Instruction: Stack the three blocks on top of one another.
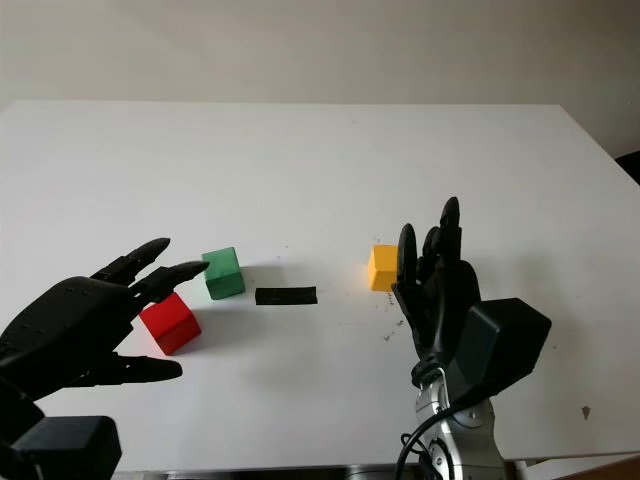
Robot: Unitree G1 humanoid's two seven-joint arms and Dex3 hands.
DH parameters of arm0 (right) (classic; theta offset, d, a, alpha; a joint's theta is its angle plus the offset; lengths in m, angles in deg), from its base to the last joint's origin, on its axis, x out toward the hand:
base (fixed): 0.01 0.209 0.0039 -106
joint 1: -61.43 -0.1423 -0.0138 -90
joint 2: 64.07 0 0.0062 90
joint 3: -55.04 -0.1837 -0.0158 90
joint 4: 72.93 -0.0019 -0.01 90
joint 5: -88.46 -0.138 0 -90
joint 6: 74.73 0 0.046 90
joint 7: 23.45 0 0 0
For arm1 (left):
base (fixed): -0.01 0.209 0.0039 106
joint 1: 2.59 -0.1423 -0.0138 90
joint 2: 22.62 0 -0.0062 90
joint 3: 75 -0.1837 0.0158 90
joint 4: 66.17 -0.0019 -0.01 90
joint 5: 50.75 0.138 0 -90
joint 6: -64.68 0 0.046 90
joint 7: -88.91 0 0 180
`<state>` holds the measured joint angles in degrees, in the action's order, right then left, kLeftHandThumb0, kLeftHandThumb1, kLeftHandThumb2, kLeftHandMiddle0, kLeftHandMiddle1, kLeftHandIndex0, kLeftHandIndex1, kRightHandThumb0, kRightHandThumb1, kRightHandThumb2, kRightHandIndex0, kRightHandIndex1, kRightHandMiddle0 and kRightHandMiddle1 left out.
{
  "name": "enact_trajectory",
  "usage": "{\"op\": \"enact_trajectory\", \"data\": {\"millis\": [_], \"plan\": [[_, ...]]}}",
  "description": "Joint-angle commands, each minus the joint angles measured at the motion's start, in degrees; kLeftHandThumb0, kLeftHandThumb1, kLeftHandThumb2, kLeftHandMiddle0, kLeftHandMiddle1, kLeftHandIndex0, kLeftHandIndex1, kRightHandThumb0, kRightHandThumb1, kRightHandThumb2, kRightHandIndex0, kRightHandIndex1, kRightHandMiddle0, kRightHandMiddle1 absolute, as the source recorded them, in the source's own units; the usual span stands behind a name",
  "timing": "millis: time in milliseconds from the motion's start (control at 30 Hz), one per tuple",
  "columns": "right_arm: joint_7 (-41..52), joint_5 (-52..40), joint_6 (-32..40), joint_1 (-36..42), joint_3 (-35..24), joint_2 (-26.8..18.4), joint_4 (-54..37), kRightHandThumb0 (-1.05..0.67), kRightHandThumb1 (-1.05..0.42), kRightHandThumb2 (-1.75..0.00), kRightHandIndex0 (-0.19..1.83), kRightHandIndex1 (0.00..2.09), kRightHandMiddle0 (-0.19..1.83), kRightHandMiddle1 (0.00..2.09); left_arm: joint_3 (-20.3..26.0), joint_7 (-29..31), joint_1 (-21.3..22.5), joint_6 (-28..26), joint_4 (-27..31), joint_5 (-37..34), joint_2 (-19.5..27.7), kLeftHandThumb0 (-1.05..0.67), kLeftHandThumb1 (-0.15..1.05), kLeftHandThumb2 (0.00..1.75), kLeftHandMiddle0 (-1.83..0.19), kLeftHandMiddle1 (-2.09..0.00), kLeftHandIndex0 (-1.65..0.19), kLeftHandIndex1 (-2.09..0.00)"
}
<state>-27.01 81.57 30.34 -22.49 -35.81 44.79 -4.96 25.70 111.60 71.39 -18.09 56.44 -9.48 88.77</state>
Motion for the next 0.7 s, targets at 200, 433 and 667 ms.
{"op": "enact_trajectory", "data": {"millis": [200,433,667], "plan": [[0.3,0.1,-0.4,0.1,-0.1,-0.1,-0.6,-0.61,-1.05,-0.55,-0.19,0.00,-0.19,0.00,1.7,-3.2,-0.4,2.4,-0.4,1.3,0.3,-0.74,0.96,0.05,0.03,-0.06,-0.15,-0.08],[0.1,0.1,-0.3,0.4,0.0,0.2,-0.9,-0.62,-1.05,-0.54,-0.19,0.00,-0.19,0.00,2.3,-3.7,1.4,2.9,-2.7,2.6,2.1,-0.63,0.94,0.05,0.01,-0.06,-0.31,-0.15],[0.3,0.1,-0.7,0.8,-0.1,0.0,-0.9,-0.62,-1.05,-0.54,-0.19,0.00,-0.19,0.00,3.0,-4.7,5.4,11.7,-9.6,-1.1,9.7,-0.40,0.93,0.05,0.01,-0.06,-0.39,-0.15]]}}
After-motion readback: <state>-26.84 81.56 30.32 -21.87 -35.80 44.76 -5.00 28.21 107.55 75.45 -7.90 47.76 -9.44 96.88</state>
